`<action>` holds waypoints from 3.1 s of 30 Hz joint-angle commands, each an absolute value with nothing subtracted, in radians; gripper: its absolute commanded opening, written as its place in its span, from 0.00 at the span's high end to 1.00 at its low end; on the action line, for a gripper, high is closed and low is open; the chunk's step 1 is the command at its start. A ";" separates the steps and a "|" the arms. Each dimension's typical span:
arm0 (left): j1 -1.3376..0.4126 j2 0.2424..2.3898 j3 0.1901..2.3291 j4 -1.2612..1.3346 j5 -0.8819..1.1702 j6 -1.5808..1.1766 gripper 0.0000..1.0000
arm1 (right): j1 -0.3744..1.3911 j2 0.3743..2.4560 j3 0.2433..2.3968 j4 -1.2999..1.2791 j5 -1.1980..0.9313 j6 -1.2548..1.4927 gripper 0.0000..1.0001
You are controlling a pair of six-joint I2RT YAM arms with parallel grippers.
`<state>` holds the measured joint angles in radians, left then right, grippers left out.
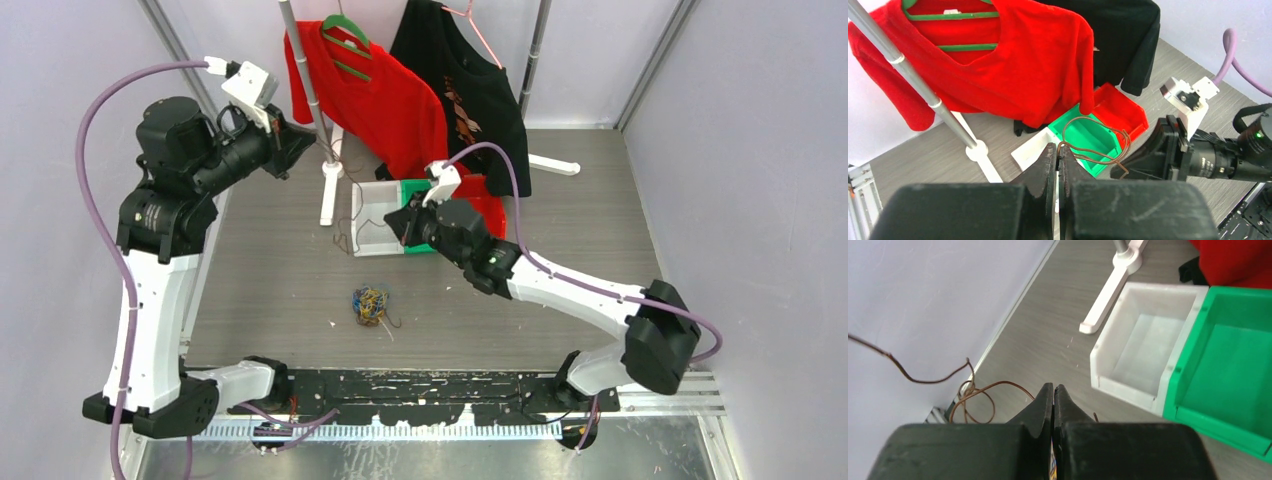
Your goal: Untangle the cables
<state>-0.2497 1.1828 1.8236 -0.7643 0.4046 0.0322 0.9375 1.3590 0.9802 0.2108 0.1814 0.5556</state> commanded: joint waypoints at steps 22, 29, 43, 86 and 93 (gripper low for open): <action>-0.259 1.408 1.789 -0.567 0.297 0.059 1.00 | 0.716 1.413 1.069 0.210 0.127 0.556 0.36; -0.265 1.467 1.782 -0.547 0.267 0.090 1.00 | 0.714 1.276 0.957 0.161 0.197 0.544 0.37; -0.374 1.666 1.704 -0.587 0.170 0.227 1.00 | 0.682 1.136 0.869 0.030 0.252 0.552 0.37; -0.423 1.760 1.688 -1.043 0.482 0.483 0.26 | 0.675 1.096 0.827 -0.128 0.177 0.548 0.39; -0.486 1.767 1.504 -0.798 0.265 0.499 0.38 | 0.676 1.084 0.816 -0.169 0.157 0.561 0.41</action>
<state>-0.4622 1.7580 1.5719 -0.9405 0.3717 0.4984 0.6785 1.1244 0.8169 -0.1631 0.1757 0.5526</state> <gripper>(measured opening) 0.671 0.601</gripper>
